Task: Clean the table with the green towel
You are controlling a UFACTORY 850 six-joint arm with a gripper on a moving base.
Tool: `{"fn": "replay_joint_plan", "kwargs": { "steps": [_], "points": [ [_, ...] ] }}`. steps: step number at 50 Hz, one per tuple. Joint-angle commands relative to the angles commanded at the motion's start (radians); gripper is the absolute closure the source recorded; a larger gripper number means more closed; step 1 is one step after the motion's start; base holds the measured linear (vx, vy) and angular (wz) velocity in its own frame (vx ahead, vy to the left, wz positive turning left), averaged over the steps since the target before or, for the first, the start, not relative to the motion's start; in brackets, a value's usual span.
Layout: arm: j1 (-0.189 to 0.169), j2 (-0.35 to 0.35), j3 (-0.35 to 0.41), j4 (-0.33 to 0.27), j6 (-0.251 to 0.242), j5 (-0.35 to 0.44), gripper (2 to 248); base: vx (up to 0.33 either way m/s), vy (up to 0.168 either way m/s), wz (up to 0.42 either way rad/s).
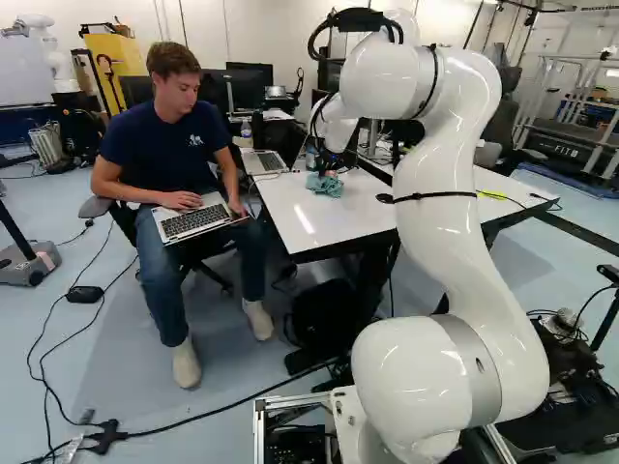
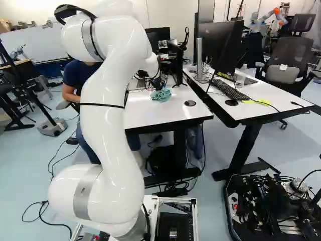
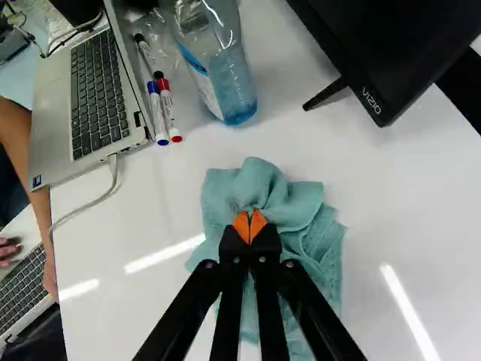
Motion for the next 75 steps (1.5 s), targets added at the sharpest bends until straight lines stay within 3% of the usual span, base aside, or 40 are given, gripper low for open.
{"fn": "replay_joint_plan", "kwargs": {
  "steps": [12, 21, 64, 75],
  "points": [
    [0.01, -0.05, -0.071, 0.0, 0.0, 0.0, 228, 0.0, 0.0, 0.0],
    [0.013, -0.053, -0.075, 0.0, 0.0, 0.0, 228, 0.0, 0.0, 0.0],
    [0.027, 0.124, 0.172, 0.0, 0.0, 0.0, 228, 0.0, 0.0, 0.0],
    [0.017, 0.166, 0.229, 0.0, 0.0, 0.0, 228, 0.0, 0.0, 0.0]
  ]
}}
